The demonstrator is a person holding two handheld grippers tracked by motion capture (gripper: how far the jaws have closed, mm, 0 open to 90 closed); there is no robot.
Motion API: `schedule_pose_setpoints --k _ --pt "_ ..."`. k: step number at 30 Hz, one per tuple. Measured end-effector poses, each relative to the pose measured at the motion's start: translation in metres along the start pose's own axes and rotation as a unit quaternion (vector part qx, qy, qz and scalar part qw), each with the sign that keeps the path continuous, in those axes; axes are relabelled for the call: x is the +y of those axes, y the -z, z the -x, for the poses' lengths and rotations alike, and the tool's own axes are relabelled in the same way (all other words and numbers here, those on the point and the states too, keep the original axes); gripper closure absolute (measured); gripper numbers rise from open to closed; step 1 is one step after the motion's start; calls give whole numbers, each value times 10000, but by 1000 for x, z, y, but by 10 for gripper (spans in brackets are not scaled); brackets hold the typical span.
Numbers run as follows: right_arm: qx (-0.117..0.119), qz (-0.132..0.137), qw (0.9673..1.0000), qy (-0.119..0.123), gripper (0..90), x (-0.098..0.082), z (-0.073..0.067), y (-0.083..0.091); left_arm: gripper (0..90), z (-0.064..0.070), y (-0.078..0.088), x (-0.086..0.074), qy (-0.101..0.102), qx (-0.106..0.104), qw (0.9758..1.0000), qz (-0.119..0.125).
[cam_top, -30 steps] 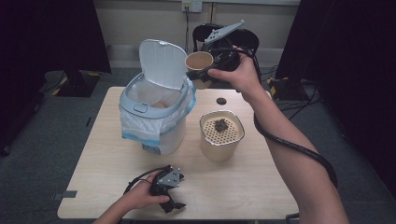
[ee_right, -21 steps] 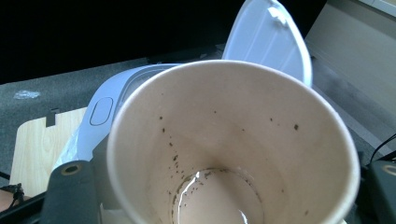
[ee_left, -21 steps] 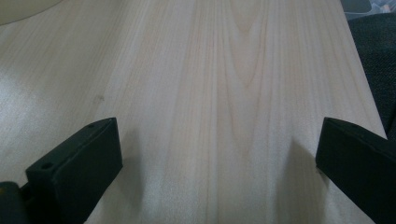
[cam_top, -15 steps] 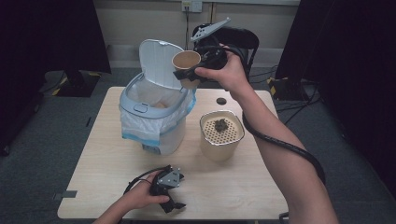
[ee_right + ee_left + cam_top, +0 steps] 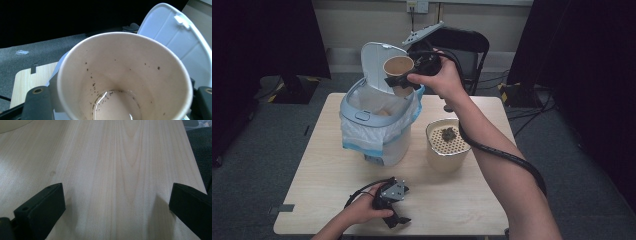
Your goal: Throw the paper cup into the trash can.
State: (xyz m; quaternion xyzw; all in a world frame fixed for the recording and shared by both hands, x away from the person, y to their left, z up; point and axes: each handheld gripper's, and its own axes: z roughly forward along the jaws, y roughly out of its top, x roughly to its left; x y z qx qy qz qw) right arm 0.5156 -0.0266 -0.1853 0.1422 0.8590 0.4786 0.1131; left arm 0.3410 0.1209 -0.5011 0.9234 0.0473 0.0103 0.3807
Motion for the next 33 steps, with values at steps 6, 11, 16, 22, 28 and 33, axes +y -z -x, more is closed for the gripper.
schedule_pose_setpoints --k 6,11,16,22,28,33 --pt "42 -28 10000 7 237 2 -2 -11 0 0 0 0 -2 1 10000 -1" --pt "46 -64 10000 -6 236 3 -3 -22 0 0 0 0 3 0 10000 1" --pt "68 -80 9999 -8 236 4 -4 -31 0 0 0 0 2 3 10000 19" --pt "77 -20 9999 -97 235 1 -2 -40 0 0 0 0 -48 66 10000 20" --pt "90 -28 9998 -164 235 -1 1 -49 0 0 1 0 -39 62 10000 1" --pt "90 -37 9998 -175 234 -2 1 -54 0 0 1 0 -38 61 10000 -4"
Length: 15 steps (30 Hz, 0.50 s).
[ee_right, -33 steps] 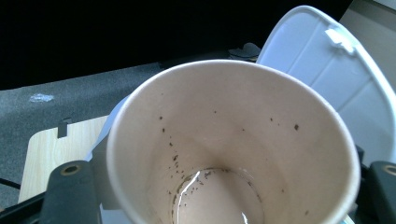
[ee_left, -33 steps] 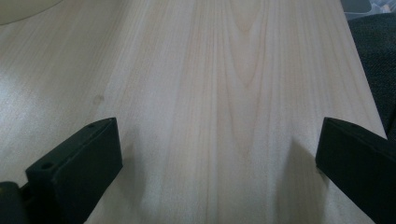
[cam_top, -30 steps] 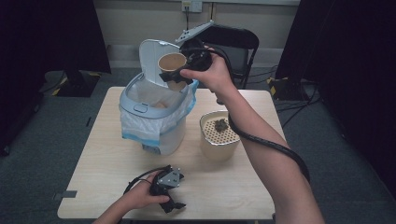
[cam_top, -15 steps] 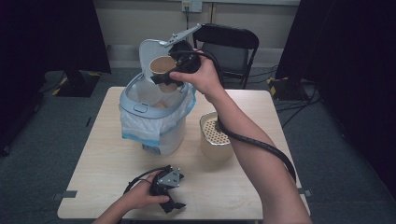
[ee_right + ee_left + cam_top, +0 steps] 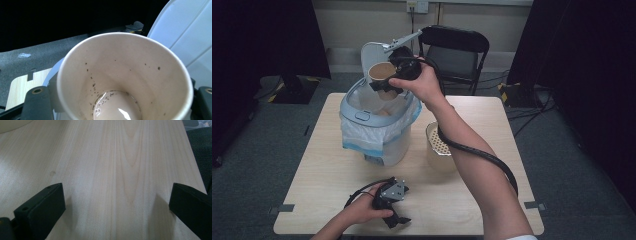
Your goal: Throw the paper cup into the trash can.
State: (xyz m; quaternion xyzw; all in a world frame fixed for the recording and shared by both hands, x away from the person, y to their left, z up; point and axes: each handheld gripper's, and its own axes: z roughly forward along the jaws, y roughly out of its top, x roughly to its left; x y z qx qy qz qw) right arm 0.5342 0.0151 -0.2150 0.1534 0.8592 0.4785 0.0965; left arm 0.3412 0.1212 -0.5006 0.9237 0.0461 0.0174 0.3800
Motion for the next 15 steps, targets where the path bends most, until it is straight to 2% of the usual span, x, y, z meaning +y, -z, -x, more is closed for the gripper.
schedule_pose_setpoints --k 10,13,15 --pt "42 -39 10000 5 225 -3 -3 -13 0 0 0 0 -1 0 10000 -1" --pt "71 1 10000 -61 150 -3 -3 -14 0 0 -1 0 13 -14 10000 59" --pt "94 6 9999 -89 145 -3 -2 -14 0 0 0 0 11 -9 10000 40"
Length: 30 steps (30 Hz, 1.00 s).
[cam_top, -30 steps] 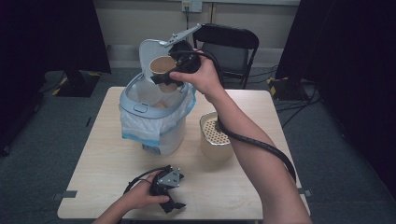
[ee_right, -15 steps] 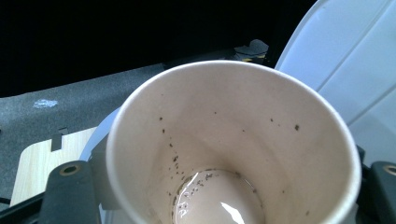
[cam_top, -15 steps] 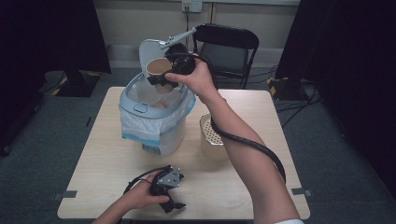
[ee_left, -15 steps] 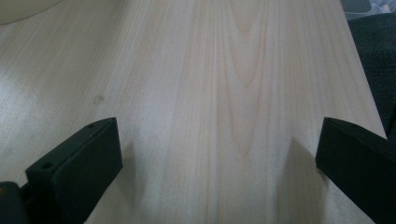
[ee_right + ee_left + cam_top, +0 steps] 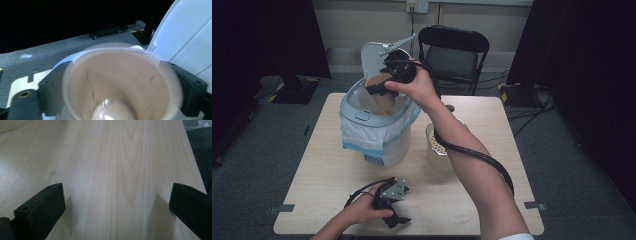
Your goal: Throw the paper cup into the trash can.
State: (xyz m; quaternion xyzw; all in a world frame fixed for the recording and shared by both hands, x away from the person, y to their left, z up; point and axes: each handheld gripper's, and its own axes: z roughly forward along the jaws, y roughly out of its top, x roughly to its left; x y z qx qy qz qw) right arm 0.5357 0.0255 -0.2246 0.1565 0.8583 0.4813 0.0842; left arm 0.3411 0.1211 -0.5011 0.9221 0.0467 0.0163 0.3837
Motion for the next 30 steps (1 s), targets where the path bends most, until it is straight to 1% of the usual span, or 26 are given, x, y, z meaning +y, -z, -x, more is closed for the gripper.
schedule_pose_setpoints --k 3,5,10,11,12,13,17,19,21,22,25,27,30 --pt "-20 12 10000 29 142 0 0 2 0 0 0 0 4 4 10000 -8" --pt "28 -3 10000 15 143 -1 1 4 0 0 0 0 5 3 10000 -9" --pt "3 -57 10000 29 144 -5 0 14 0 0 0 0 -9 -1 10000 27" --pt "4 -44 10000 55 144 -6 0 15 0 0 1 1 -17 24 10000 -38" --pt "34 -64 10000 28 144 -8 0 18 0 0 0 1 -16 16 10000 -26" --pt "49 -82 9999 32 144 -9 0 20 0 0 0 1 30 -43 10000 -37" --pt "71 -119 9999 72 143 -15 -1 28 0 0 0 1 28 -42 10000 -35" --pt "43 -131 9999 69 143 -18 -1 32 0 0 0 1 28 -49 10000 -35" --pt "49 -135 9999 63 143 -22 -2 36 0 0 0 1 34 -42 10000 -77" --pt "41 -163 9998 63 143 -24 -2 39 0 0 0 1 31 -49 10000 -39" --pt "16 -199 9998 28 143 -31 0 45 0 0 0 1 25 -35 10000 -41" --pt "-2 -239 9997 21 144 -35 1 49 0 0 -1 0 32 -61 10000 59" --pt "-65 -303 9995 47 144 -41 2 57 0 0 -1 0 36 -62 10000 63"
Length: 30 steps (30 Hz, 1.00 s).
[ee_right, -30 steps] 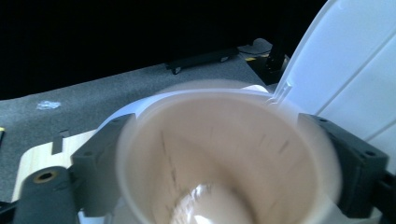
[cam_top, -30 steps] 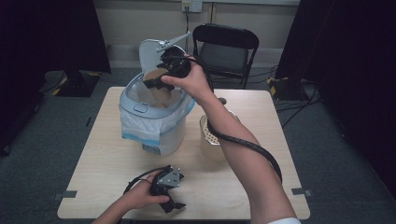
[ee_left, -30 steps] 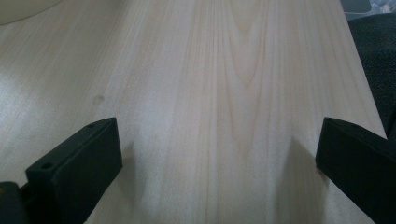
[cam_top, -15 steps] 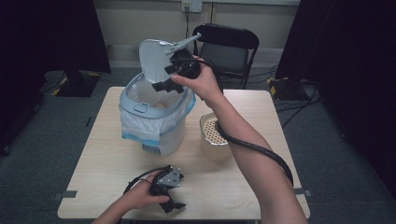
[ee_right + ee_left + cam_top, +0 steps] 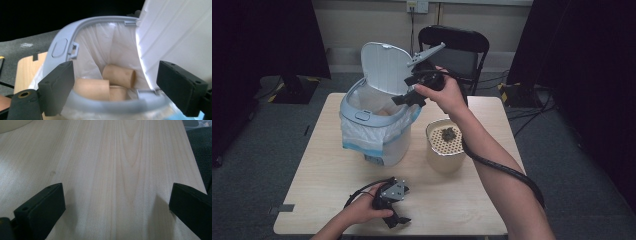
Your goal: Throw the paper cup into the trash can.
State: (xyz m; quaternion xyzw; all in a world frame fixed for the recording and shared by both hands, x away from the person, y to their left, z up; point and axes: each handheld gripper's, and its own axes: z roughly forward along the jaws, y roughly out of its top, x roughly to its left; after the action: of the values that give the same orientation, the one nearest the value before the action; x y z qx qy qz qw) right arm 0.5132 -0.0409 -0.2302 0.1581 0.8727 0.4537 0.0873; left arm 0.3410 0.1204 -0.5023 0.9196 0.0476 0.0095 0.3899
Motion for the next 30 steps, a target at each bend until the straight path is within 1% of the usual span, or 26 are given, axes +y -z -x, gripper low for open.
schedule_pose_setpoints --k 1,4,8,10,12,17,24,26,30 --pt "9 -3 10000 -10 144 -2 1 2 0 0 0 0 6 -7 10000 1" --pt "-60 -27 10000 -20 144 -7 3 10 0 0 0 0 -5 11 10000 -29" --pt "-126 8 9999 -60 145 -12 5 20 0 0 0 0 4 -1 10000 -17" --pt "-146 -8 9999 -59 145 -14 6 23 0 0 1 0 6 -2 10000 -24" --pt "-185 -43 9998 -92 145 -17 8 27 0 0 2 0 11 20 9999 -109" --pt "-272 -82 9995 -128 146 -22 13 32 0 0 1 0 25 29 9999 -97" --pt "-350 -60 9991 -225 146 -27 23 33 0 0 1 0 26 30 9999 -99" --pt "-345 -30 9991 -248 146 -25 26 31 0 0 1 0 26 30 9999 -98" --pt "-400 -57 9989 -247 146 -22 32 26 0 0 1 0 22 29 9999 -101"
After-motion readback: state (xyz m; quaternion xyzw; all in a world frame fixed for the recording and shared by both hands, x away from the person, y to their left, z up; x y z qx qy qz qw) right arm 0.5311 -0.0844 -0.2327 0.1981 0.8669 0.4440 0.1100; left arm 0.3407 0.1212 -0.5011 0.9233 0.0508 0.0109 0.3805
